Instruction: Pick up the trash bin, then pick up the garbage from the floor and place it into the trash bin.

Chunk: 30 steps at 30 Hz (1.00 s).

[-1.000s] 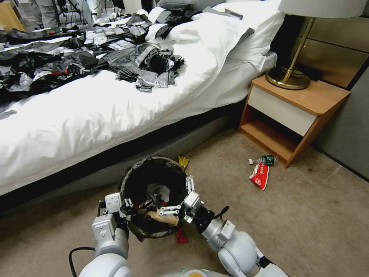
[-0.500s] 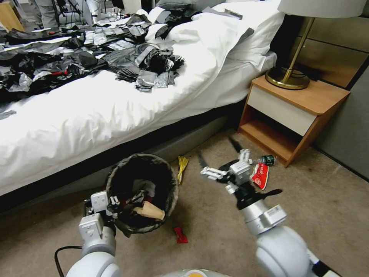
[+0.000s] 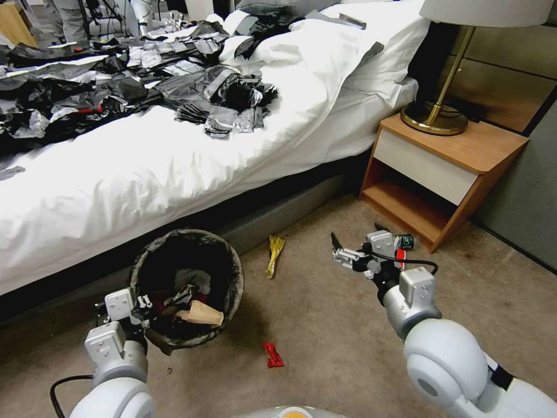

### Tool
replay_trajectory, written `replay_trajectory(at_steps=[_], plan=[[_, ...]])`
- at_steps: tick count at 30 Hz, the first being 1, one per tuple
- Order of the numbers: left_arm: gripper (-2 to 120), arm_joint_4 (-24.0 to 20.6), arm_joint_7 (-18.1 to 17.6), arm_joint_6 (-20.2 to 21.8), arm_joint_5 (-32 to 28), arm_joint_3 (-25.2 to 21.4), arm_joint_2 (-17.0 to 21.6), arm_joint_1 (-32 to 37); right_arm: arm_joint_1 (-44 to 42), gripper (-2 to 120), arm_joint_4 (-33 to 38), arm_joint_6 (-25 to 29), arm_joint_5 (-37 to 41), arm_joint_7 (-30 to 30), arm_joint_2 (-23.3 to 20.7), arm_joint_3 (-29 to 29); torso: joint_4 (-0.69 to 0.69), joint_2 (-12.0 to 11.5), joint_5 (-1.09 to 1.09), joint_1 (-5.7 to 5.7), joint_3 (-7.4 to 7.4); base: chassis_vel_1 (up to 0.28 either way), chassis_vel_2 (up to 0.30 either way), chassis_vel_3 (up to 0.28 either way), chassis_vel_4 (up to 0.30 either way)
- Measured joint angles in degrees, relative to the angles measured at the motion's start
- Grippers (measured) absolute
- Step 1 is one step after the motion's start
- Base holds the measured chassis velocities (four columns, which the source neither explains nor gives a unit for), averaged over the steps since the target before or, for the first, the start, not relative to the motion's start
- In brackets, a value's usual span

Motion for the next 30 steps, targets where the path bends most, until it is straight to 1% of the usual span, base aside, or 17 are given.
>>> replay_trajectory(at_steps=[1,2,3,5,6,7,8,9,11,12,15,16,19,20,23,28,30], plan=[[0,0.0,0.0,0.1,-0.2,0.2,-0.3,-0.3,2.1,100,-1.2,-0.6,4.5,0.6,-0.7,-1.8,-0.02,0.0,-0.01,0.0,0.0,0.0,0.0,0.0,0.0],[0,0.0,-0.1,0.1,-0.2,0.6,-0.4,-0.3,3.4,100,-1.9,-0.6,6.4,0.9,-1.0,-3.2,-0.01,0.0,-0.01,0.0,0.0,0.0,0.0,0.0,0.0],[0,0.0,-0.3,0.3,-0.2,1.4,-0.6,-0.5,5.8,100,-3.0,-0.7,9.3,1.8,-1.3,-6.4,-0.01,0.0,0.0,0.0,0.0,0.0,0.0,0.0,0.0],[0,0.0,-0.4,0.3,-0.2,1.6,-0.7,-0.5,6.6,100,-3.5,-0.7,10.3,2.2,-1.3,-7.7,0.0,0.0,0.0,0.0,0.0,0.0,0.0,0.0,0.0],[0,-0.2,-0.9,0.8,-0.2,2.7,-0.8,-0.9,9.3,100,-4.9,-0.8,13.0,3.3,-1.3,-11.7,0.0,0.0,-0.02,0.0,0.0,0.0,0.0,0.0,0.0],[0,-0.3,-1.2,1.0,-0.2,3.2,-0.9,-1.1,10.4,100,-5.6,-0.8,14.0,3.5,-1.3,-13.6,0.0,0.0,-0.01,0.0,0.0,0.0,0.0,0.0,0.0],[0,-0.6,-1.8,1.7,-0.1,4.1,-1.0,-1.5,12.8,100,-6.9,-1.0,15.9,3.8,-1.1,-17.4,-0.02,0.0,0.0,0.0,0.0,0.0,0.0,0.0,0.0],[0,-0.6,-1.8,1.7,-0.1,4.1,-1.0,-1.5,12.8,100,-6.9,-1.0,15.9,3.8,-1.1,-17.4,-0.02,0.0,0.0,0.0,0.0,0.0,0.0,0.0,0.0],[0,-1.0,-2.0,2.6,-0.1,5.1,-1.2,-1.7,15.9,100,-8.7,-1.3,18.3,4.3,-0.4,-21.8,-0.02,0.0,-0.01,0.0,0.0,0.0,0.0,0.0,0.0],[0,-1.0,-2.0,2.6,-0.1,5.1,-1.2,-1.7,15.9,100,-8.7,-1.3,18.3,4.3,-0.4,-21.8,-0.02,0.0,-0.01,0.0,0.0,0.0,0.0,0.0,0.0],[0,-1.0,-2.1,3.1,-0.1,5.4,-1.4,-2.0,21.0,100,-10.9,-2.4,22.3,5.6,1.1,-26.9,-0.01,0.0,-0.01,0.0,0.0,0.0,0.0,0.0,0.0],[0,-1.0,-2.1,3.1,-0.1,5.4,-1.4,-2.0,21.0,100,-10.9,-2.4,22.3,5.6,1.1,-26.9,-0.01,0.0,-0.01,0.0,0.0,0.0,0.0,0.0,0.0],[0,-0.9,-2.2,3.5,-0.3,5.7,-1.4,-1.9,26.5,100,-13.9,-3.0,25.7,7.1,3.0,-32.9,0.0,0.0,-0.02,0.0,0.0,0.0,0.0,0.0,0.0],[0,-0.9,-2.2,3.5,-0.3,5.7,-1.4,-1.9,26.5,100,-13.9,-3.0,25.7,7.1,3.0,-32.9,0.0,0.0,-0.02,0.0,0.0,0.0,0.0,0.0,0.0],[0,-0.9,-2.2,4.1,-0.3,6.1,-1.4,-1.9,30.0,100,-18.0,-3.8,27.3,7.8,5.2,-38.5,0.0,0.0,-0.02,0.0,0.0,0.0,0.0,0.0,0.0],[0,-0.6,-2.3,4.2,-0.4,6.1,-1.4,-2.2,30.8,100,-21.8,-3.8,26.7,7.3,7.0,-41.0,-0.01,0.0,-0.01,0.0,0.0,0.0,0.0,0.0,0.0],[0,-0.4,-2.3,4.4,-0.6,6.1,-1.2,-2.5,30.8,100,-25.5,-4.1,25.9,6.0,9.1,-42.4,-0.01,0.0,-0.01,0.0,0.0,0.0,0.0,0.0,0.0]])
